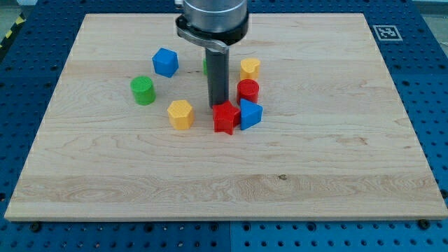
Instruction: Slide the red star slightly downwards
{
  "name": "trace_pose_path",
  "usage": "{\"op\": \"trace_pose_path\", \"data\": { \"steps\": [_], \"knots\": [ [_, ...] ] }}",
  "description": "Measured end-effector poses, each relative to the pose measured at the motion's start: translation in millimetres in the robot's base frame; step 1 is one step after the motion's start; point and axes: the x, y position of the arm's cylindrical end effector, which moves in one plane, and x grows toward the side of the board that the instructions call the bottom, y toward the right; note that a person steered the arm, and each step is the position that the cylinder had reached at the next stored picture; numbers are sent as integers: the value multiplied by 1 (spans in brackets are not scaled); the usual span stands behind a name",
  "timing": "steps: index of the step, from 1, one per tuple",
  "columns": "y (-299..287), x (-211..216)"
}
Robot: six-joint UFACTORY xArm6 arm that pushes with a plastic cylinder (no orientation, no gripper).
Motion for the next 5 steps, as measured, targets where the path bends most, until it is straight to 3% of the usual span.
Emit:
{"op": "trace_pose_path", "data": {
  "steps": [5],
  "knots": [
    [47,9]
  ]
}}
